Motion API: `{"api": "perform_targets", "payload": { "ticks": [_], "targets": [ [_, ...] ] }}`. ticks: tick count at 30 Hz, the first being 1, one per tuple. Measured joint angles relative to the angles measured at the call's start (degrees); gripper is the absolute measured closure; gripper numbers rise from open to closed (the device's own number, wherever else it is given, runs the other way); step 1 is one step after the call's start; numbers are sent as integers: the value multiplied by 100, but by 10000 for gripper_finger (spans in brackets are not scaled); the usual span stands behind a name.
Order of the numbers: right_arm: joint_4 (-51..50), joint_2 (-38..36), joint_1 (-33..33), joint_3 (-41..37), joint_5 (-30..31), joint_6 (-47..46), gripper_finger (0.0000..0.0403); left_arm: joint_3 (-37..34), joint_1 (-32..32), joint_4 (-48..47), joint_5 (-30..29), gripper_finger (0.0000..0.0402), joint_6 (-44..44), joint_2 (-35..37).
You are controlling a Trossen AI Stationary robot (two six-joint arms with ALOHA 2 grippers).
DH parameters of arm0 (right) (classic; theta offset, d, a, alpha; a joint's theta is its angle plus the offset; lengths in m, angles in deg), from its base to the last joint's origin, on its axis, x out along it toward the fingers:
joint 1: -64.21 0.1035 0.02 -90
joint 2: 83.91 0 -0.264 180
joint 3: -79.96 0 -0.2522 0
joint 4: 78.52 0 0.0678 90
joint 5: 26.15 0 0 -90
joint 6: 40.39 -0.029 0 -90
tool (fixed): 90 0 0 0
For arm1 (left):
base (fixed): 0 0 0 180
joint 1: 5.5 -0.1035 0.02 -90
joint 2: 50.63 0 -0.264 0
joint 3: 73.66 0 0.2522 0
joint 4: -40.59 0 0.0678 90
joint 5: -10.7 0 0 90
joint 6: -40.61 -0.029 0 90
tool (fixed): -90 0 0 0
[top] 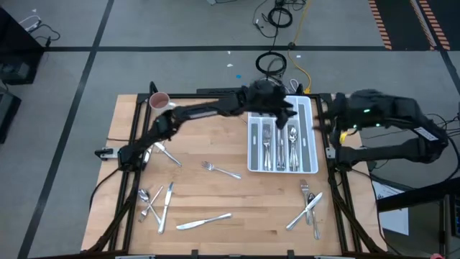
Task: Sort silverware
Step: Put the silver table knife into the silverware tray
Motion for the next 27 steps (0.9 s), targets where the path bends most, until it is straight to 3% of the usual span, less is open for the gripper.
{"api": "perform_targets", "payload": {
  "ticks": [4,8,14,20,27],
  "targets": [
    [-769,456,331,-10,-563,228,218,3,30,-1189,-143,209,-869,945],
    [-749,678,871,-217,-891,281,221,1,80,-2254,-812,209,-1526,1809],
    [204,777,1788,-1227,-1059,155,219,1,243,-2909,-2005,209,-1923,2837],
    [1481,1034,2603,-2447,-1142,-97,216,1,478,-3117,-2720,209,-1783,3547],
    [2111,1784,3350,-2974,-1030,-123,215,5,753,-3602,-3400,209,-1677,3914]
  ]
}}
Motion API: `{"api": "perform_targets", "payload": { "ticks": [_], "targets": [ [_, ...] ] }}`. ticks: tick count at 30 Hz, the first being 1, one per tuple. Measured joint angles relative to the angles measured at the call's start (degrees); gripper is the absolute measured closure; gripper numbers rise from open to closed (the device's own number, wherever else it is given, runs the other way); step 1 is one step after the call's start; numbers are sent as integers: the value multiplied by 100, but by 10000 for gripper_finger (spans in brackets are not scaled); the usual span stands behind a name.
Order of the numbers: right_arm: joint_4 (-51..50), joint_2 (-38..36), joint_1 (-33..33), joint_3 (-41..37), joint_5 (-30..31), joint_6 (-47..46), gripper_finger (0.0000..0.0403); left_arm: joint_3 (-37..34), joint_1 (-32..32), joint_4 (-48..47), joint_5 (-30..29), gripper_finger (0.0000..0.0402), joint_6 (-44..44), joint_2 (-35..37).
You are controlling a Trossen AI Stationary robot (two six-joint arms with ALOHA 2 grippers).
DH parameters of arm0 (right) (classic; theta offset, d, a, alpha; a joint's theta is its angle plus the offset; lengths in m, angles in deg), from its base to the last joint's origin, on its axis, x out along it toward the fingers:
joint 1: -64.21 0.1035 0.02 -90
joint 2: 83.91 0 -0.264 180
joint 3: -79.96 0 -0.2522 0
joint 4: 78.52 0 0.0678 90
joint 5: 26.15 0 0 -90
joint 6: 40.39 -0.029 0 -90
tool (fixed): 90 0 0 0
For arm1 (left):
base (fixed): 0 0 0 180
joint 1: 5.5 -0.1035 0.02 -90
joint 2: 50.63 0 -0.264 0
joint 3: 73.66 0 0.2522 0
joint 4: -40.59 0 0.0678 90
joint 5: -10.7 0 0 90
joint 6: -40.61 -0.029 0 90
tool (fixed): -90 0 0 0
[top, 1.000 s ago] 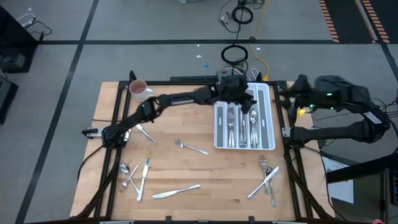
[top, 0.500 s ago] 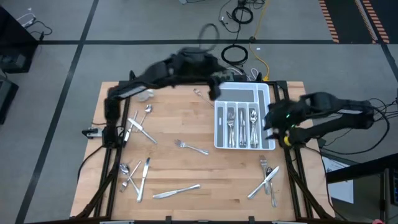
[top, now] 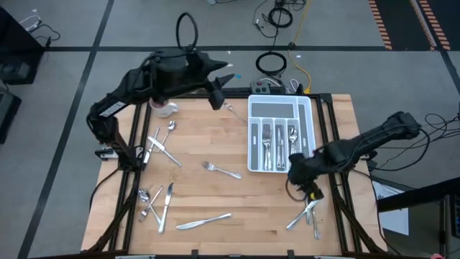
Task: Sort silverware
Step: Put the silver table knife into the silverware tray
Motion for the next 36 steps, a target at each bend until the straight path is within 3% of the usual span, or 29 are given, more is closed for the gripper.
{"api": "perform_targets", "payload": {
  "ticks": [10,21,36],
  "targets": [
    [255,1400,1215,192,15,-245,215,-9,298,-1223,-288,209,963,752],
    [973,2597,1737,294,23,-641,215,-4,724,-2029,-283,209,1671,1303],
    [928,2871,2252,297,1,-1675,215,-4,850,-2204,-414,209,1684,1303]
  ]
}}
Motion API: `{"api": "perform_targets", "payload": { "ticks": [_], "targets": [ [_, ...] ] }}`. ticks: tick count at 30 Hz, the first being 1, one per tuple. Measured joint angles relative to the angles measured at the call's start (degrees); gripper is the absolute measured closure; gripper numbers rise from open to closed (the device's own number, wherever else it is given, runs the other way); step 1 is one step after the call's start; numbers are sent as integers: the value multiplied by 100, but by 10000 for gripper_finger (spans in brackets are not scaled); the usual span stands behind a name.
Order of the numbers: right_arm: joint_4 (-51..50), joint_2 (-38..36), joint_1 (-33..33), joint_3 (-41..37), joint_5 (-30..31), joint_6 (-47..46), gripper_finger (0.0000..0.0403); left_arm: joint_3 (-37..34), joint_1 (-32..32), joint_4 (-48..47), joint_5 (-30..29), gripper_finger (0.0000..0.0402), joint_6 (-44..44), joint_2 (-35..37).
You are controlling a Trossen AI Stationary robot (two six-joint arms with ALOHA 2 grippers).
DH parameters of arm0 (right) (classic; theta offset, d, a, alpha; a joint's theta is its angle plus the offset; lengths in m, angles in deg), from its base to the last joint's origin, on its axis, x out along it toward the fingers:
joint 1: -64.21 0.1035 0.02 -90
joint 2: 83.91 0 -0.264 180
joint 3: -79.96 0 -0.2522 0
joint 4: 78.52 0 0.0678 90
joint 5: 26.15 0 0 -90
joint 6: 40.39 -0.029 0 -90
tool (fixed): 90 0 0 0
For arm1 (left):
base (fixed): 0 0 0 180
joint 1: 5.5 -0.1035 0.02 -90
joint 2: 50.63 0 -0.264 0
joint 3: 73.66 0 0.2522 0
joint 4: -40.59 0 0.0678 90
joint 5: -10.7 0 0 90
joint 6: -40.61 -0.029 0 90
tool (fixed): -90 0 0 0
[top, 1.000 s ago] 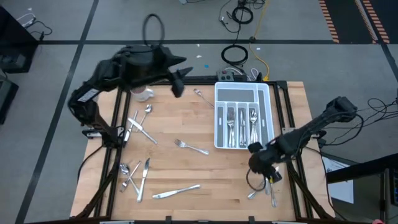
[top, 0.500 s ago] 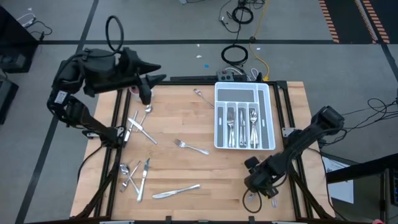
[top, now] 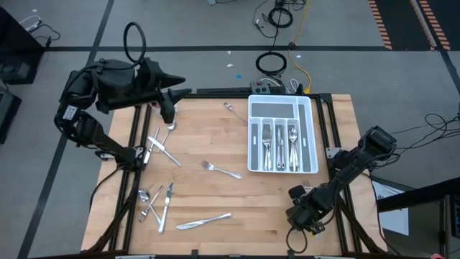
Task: Sort silverware
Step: Put the silver table knife into the silverware tray
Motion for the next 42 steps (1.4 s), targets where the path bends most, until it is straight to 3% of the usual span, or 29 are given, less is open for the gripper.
{"api": "perform_targets", "payload": {
  "ticks": [11,19,28,32,36,42],
  "targets": [
    [35,-333,122,226,90,-125,215,0,-2,0,-257,209,-129,0],
    [-8,-32,505,225,500,-113,215,0,-2,-2,-267,209,-132,0],
    [-59,635,562,255,521,-304,221,0,-2,-4,-278,209,-134,0],
    [-126,856,557,301,518,-436,270,0,-2,-33,-278,209,-134,0],
    [-109,865,555,302,498,-454,372,0,-2,-152,-279,209,-136,0],
    [-255,875,516,437,455,-558,397,0,-2,-203,-280,209,-134,0]
  ]
}}
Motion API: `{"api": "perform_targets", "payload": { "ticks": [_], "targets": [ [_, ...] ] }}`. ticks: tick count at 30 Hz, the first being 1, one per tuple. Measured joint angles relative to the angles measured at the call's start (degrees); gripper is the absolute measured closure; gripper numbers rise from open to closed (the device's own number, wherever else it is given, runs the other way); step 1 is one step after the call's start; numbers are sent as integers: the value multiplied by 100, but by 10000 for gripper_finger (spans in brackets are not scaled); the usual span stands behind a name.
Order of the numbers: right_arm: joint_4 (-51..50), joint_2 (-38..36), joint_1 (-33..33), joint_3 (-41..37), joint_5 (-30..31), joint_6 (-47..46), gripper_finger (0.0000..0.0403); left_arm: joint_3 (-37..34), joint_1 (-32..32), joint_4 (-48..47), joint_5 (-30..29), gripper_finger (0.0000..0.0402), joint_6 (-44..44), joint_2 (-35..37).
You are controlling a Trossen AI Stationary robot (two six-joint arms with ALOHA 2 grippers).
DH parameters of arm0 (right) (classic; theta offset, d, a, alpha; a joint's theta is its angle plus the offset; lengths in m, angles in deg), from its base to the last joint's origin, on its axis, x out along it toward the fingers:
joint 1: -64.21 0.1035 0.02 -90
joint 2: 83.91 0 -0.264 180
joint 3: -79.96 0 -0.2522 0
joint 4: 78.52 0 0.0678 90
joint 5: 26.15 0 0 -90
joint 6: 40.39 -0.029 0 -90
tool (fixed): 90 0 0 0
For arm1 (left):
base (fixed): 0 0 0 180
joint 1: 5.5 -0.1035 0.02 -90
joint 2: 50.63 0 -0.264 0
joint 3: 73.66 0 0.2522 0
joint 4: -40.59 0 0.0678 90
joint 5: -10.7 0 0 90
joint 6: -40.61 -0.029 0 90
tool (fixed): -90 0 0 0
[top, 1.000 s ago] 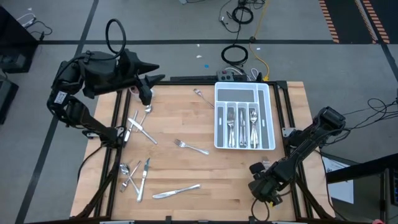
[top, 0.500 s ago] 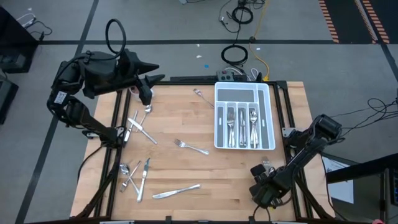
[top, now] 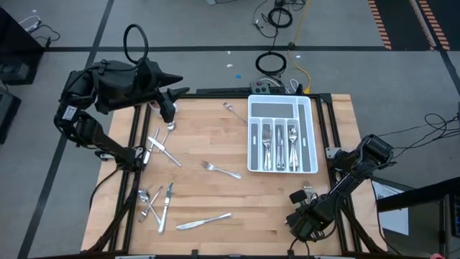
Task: Sort silverware
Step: Put the silver table knife into the silverware tray
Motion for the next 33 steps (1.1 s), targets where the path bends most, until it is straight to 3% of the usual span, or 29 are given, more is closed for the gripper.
{"api": "perform_targets", "payload": {
  "ticks": [13,19,28,33],
  "targets": [
    [-1656,86,-235,1603,640,5,402,0,0,-22,2,209,-4,0],
    [-2535,77,-509,2404,1119,628,403,0,0,-109,3,209,-2,0],
    [-3951,58,-1476,3003,1546,3526,403,0,0,-427,49,209,149,0],
    [-4726,52,-2260,3002,2284,5401,402,0,0,-685,52,209,318,0]
  ]
}}
